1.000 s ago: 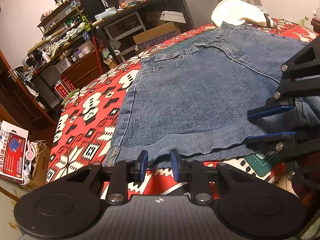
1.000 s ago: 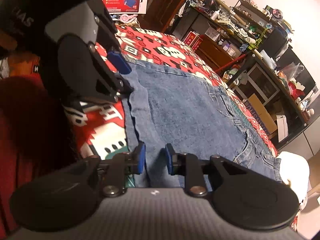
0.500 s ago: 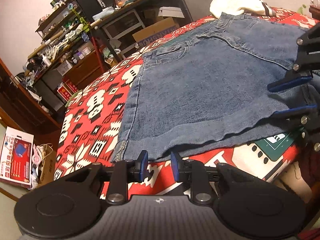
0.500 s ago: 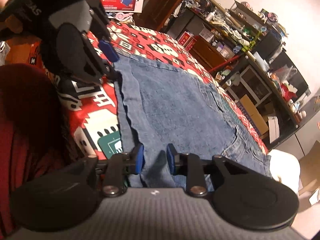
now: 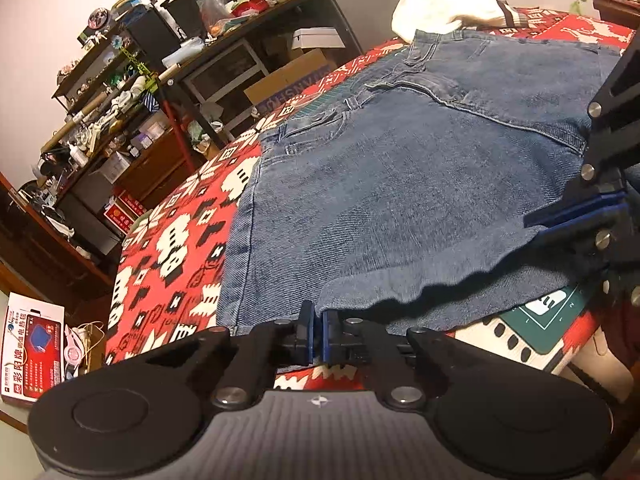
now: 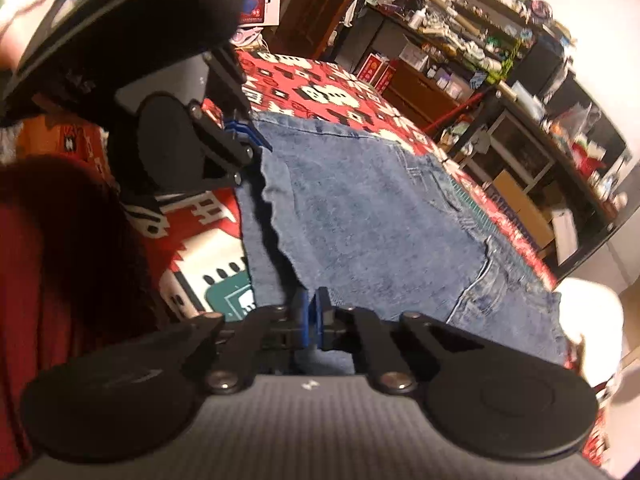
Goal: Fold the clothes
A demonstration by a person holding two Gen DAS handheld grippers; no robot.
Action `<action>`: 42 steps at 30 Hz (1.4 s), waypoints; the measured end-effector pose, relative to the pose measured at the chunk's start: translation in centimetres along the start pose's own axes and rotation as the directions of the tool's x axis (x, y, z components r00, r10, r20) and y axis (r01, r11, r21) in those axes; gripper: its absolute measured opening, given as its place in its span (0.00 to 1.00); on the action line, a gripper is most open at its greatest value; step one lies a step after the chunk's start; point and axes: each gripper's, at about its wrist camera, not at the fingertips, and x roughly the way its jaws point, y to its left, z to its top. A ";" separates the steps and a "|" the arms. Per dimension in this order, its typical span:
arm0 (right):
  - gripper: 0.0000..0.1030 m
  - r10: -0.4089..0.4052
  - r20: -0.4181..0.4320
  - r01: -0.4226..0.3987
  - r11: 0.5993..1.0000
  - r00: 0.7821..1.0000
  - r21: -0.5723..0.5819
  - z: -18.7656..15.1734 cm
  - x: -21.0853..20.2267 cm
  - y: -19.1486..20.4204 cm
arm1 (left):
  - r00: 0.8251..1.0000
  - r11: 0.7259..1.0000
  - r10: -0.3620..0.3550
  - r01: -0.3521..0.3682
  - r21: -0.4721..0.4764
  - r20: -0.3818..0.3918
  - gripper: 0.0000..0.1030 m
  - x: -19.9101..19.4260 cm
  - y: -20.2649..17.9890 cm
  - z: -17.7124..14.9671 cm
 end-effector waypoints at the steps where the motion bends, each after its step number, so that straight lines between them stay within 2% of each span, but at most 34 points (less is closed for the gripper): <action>1: 0.02 0.008 0.009 -0.008 1.000 1.000 0.023 0.1 -0.4 -0.3 | 1.000 1.000 -0.006 0.007 -0.016 0.006 0.04 -0.3 0.3 -0.1; 4: 0.02 0.033 0.020 -0.034 0.998 0.999 0.056 0.3 -1.1 -0.7 | 0.999 0.998 -0.022 0.023 -0.054 0.023 0.04 -1.3 1.4 -0.5; 7: 0.02 0.058 0.001 -0.058 0.997 0.998 0.056 0.2 -0.8 -0.2 | 0.999 0.997 -0.038 0.038 -0.073 -0.006 0.04 -0.8 1.7 -1.0; 11: 0.04 0.056 -0.029 -0.055 0.997 0.998 0.049 -0.2 0.1 0.4 | 1.000 0.999 -0.019 0.018 -0.038 -0.025 0.04 -0.2 0.6 -1.0; 14: 0.11 0.064 -0.026 -0.062 0.995 0.998 0.073 -0.3 -0.1 0.3 | 0.999 0.999 -0.007 0.006 -0.051 -0.033 0.13 -0.1 0.7 -0.8; 15: 0.17 0.081 -0.026 -0.078 0.993 0.996 0.084 -0.4 -0.3 0.2 | 0.999 0.999 -0.003 0.001 -0.048 -0.037 0.14 -0.2 0.8 -0.8; 17: 0.20 0.118 -0.020 -0.115 0.986 0.993 0.121 -0.6 -0.6 -0.1 | 0.999 0.999 0.007 -0.009 -0.042 -0.047 0.24 -0.4 1.1 -1.0; 21: 0.20 0.173 0.028 -0.175 0.959 0.984 0.223 -0.9 -2.0 -1.7 | 0.998 0.985 -0.044 0.036 -0.169 -0.048 0.27 -1.8 2.9 -1.6; 24: 0.21 0.182 0.077 -0.197 0.929 0.980 0.313 -1.0 -3.3 -3.8 | 0.995 0.955 -0.089 0.076 -0.287 -0.035 0.27 -2.8 4.2 -1.9; 26: 0.23 0.175 0.102 -0.201 0.906 0.979 0.373 -1.3 -4.1 -5.5 | 0.992 0.912 -0.129 0.119 -0.393 0.002 0.26 -3.3 4.9 -1.5; 30: 0.38 0.130 0.117 -0.170 0.871 0.985 0.461 -2.7 -5.3 -9.0 | 0.974 0.823 -0.212 0.223 -0.522 0.082 0.29 -3.3 4.8 -0.1; 31: 0.44 0.110 0.111 -0.150 0.868 0.988 0.473 -3.2 -5.5 -9.9 | 0.971 0.806 -0.221 0.237 -0.542 0.097 0.36 -3.1 4.5 0.4; 32: 0.48 0.088 0.102 -0.127 0.866 0.991 0.483 -3.8 -5.7 -10.7 | 0.967 0.788 -0.229 0.252 -0.562 0.112 0.48 -2.9 4.2 0.9; 33: 0.58 0.062 0.093 -0.100 0.865 0.994 0.493 -4.5 -5.9 -11.6 | 0.964 0.773 -0.234 0.263 -0.577 0.125 0.54 -2.6 3.8 1.4; 34: 0.72 0.038 0.087 -0.077 0.861 0.995 0.503 -5.2 -6.1 -12.3 | 0.963 0.766 -0.236 0.268 -0.584 0.133 0.61 -2.2 3.4 1.9; 35: 0.81 0.019 0.086 -0.061 0.855 0.996 0.515 -5.9 -6.2 -13.1 | 0.961 0.759 -0.238 0.274 -0.591 0.140 0.64 -1.9 3.1 2.4; 36: 0.95 -0.001 0.087 -0.045 0.853 0.996 0.521 -6.6 -6.2 -13.7 | 0.961 0.757 -0.235 0.274 -0.593 0.145 0.64 -1.5 2.6 2.9; 37: 0.99 -0.022 0.089 -0.028 0.851 0.996 0.524 -7.4 -6.0 -14.4 | 0.964 0.765 -0.223 0.265 -0.587 0.145 0.66 -1.2 2.1 3.3; 38: 0.99 -0.043 0.090 -0.011 0.850 0.995 0.527 -8.1 -5.8 -15.0 | 0.967 0.773 -0.211 0.256 -0.581 0.145 0.68 -0.9 1.5 3.8; 40: 0.99 -0.074 0.084 0.018 0.845 0.994 0.534 -9.5 -5.3 -16.2 | 0.982 0.818 -0.160 0.188 -0.544 0.098 0.68 -0.1 0.2 4.8; 42: 0.99 -0.088 0.062 0.040 0.838 0.994 0.544 -10.8 -4.6 -17.3 | 0.991 0.850 -0.127 0.135 -0.509 0.051 0.68 0.7 -1.1 5.6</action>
